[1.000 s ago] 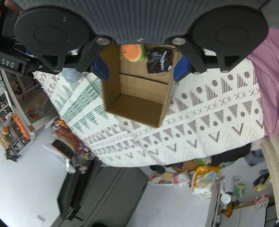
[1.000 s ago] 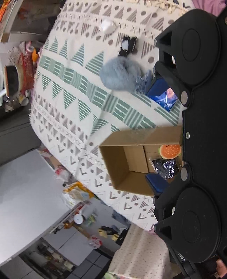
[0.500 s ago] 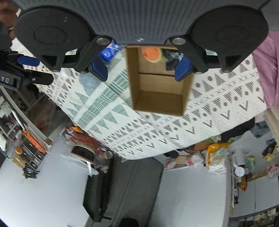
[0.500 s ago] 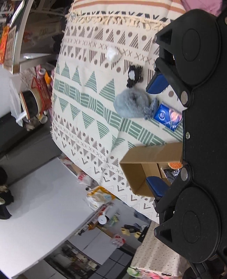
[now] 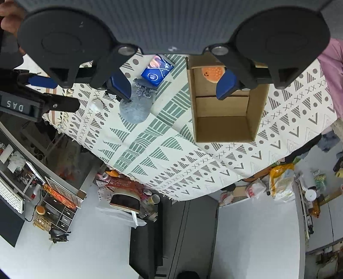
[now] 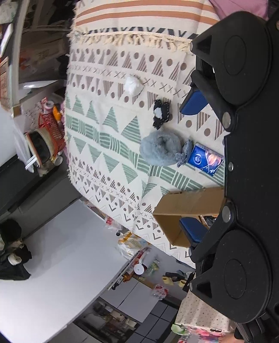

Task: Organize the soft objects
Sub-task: 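Withdraw both grippers from the box back toward the remaining objects, then grasp the blue tissue pack with the left gripper while the right grasps the denim piece, then carry both items over the box and open both grippers to drop them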

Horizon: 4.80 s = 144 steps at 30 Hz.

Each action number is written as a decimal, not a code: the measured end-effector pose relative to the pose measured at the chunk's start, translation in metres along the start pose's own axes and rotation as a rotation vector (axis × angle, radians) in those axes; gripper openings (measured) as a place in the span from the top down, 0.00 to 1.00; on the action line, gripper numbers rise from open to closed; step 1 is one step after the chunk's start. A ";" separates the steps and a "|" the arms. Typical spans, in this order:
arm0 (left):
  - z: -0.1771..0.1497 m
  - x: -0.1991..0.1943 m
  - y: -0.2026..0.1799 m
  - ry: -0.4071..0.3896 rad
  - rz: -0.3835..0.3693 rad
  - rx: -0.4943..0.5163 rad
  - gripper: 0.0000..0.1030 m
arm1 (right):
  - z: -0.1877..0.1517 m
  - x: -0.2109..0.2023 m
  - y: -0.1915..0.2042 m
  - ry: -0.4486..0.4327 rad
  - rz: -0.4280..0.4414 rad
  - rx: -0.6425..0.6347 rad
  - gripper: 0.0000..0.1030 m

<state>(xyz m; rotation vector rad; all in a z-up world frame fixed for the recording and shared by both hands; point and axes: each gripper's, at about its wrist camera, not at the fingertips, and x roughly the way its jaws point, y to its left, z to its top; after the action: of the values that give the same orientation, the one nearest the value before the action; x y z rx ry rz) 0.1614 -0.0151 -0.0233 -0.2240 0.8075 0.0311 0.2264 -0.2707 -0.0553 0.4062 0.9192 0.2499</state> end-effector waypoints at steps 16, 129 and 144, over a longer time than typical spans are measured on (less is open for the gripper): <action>-0.020 0.042 -0.046 0.076 0.002 0.078 0.18 | -0.012 0.028 -0.031 0.101 0.120 0.086 0.00; -0.046 0.128 -0.012 0.195 0.043 -0.042 0.82 | -0.035 0.165 -0.030 0.276 0.088 -0.049 0.72; -0.025 0.085 0.010 0.106 0.040 -0.061 0.82 | -0.017 0.112 -0.005 0.149 0.139 -0.126 0.71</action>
<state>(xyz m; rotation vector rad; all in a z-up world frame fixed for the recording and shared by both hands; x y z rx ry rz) 0.2019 -0.0155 -0.1030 -0.2688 0.9171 0.0822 0.2789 -0.2289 -0.1471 0.3387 1.0162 0.4677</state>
